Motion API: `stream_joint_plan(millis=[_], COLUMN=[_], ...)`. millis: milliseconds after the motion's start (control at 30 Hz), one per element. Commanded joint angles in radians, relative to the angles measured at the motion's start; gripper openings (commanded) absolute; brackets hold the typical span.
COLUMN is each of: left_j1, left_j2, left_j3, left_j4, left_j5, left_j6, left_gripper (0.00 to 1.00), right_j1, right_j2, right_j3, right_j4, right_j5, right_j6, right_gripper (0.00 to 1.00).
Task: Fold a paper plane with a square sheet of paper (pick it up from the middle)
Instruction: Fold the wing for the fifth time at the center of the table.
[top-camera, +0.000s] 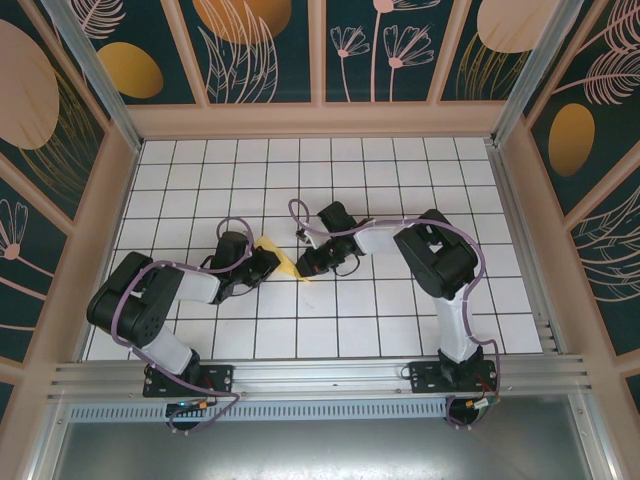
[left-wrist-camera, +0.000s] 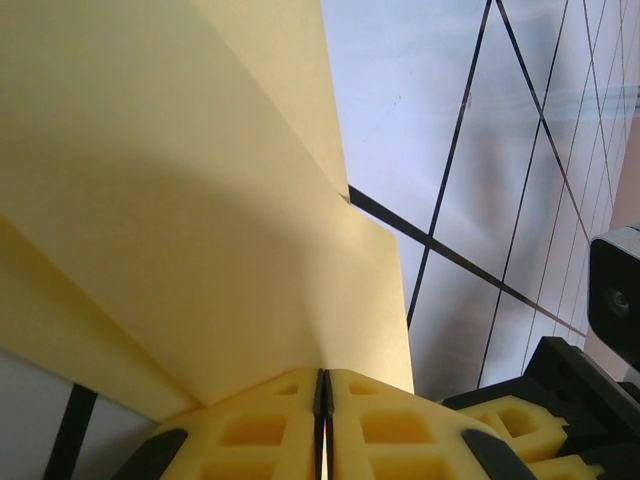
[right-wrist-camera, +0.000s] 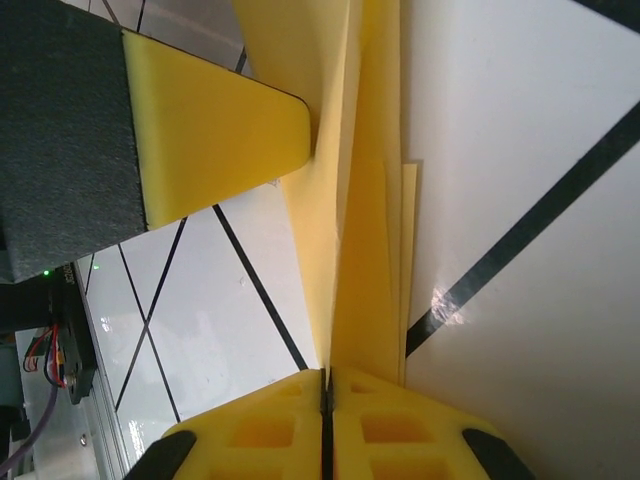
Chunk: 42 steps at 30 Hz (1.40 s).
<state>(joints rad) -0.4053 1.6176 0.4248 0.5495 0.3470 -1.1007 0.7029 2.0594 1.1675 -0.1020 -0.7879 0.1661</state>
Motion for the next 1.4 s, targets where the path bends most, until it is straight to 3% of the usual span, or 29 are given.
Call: stream_joint_plan(millis=[0, 133, 233, 600, 867, 1367], left_j1=[0.003, 0.003, 0.003, 0.002, 0.003, 0.003], left_j2=[0.051, 0.050, 0.052, 0.054, 0.057, 0.090], left_j3=[-0.019, -0.017, -0.011, -0.004, 0.001, 0.003], left_j4=[-0.141, -0.158, -0.166, -0.178, -0.190, -0.253], left_j5=[-0.096, -0.105, -0.108, -0.112, -0.115, -0.172], left_j6=[0.014, 0.018, 0.019, 0.018, 0.023, 0.021], left_gripper=[0.13, 0.12, 0.12, 0.09, 0.09, 0.06], right_j1=[0.000, -0.001, 0.005, 0.086, 0.083, 0.053], right_j2=[-0.043, -0.168, -0.213, -0.043, 0.023, 0.018], right_j3=[-0.027, -0.055, -0.060, 0.100, 0.142, 0.036], right_j4=[-0.080, -0.048, -0.039, -0.056, -0.093, -0.128], right_j5=[0.074, 0.143, 0.177, 0.136, 0.157, 0.167], right_j6=[0.011, 0.055, 0.081, 0.109, 0.094, 0.040], right_gripper=[0.18, 0.27, 0.29, 0.03, 0.01, 0.00])
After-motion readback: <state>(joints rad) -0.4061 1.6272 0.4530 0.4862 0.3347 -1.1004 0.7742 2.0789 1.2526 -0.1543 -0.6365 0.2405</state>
